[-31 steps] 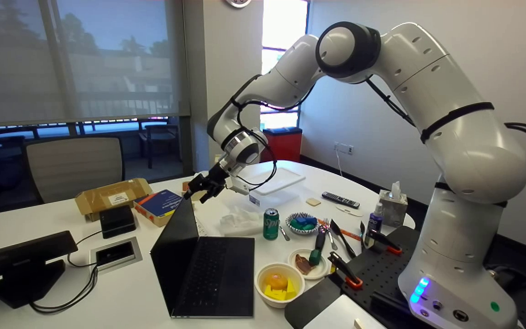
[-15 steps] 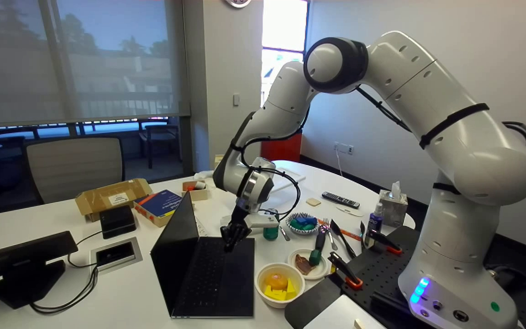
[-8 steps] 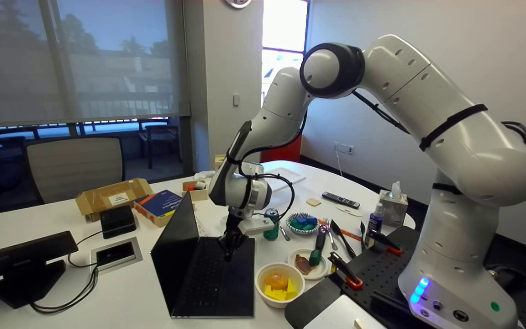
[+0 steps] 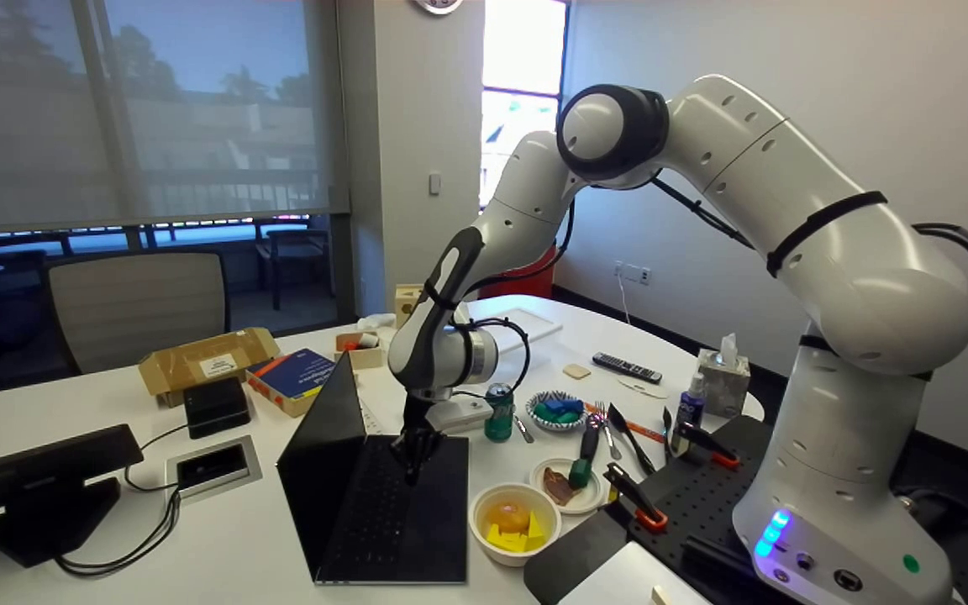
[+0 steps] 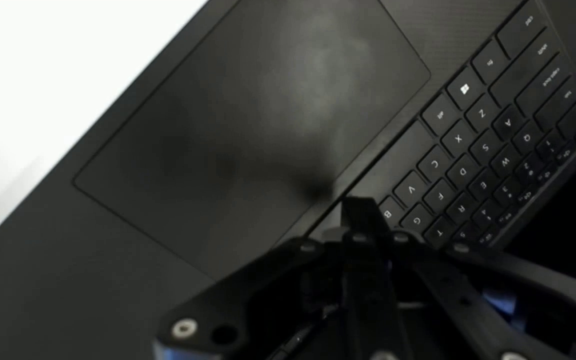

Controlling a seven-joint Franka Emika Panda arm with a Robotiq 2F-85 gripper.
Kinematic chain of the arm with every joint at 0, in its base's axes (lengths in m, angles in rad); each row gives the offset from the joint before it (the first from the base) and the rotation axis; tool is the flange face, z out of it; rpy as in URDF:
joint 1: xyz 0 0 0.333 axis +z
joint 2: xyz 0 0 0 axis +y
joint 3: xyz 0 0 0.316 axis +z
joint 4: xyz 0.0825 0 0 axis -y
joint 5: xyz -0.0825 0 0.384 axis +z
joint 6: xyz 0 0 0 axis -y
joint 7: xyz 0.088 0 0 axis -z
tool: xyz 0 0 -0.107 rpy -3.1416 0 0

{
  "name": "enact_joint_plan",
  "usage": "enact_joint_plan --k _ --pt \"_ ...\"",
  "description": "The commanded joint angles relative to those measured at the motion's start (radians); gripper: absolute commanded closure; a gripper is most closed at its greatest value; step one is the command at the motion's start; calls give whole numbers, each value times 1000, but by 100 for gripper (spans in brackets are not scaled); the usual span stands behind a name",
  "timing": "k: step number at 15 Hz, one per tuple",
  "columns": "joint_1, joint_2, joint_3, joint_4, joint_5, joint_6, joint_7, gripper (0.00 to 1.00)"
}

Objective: Open the laptop, then press a key on the keyboard

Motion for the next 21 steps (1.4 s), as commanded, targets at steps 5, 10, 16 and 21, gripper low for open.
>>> enact_joint_plan --k 5,10,16,21 --pt "-73 101 58 113 -182 -55 125 100" --pt "-81 119 57 156 -204 -103 147 100" --pt "-164 30 119 81 -179 -66 112 100" --pt "-238 -55 169 11 -165 -11 107 73"
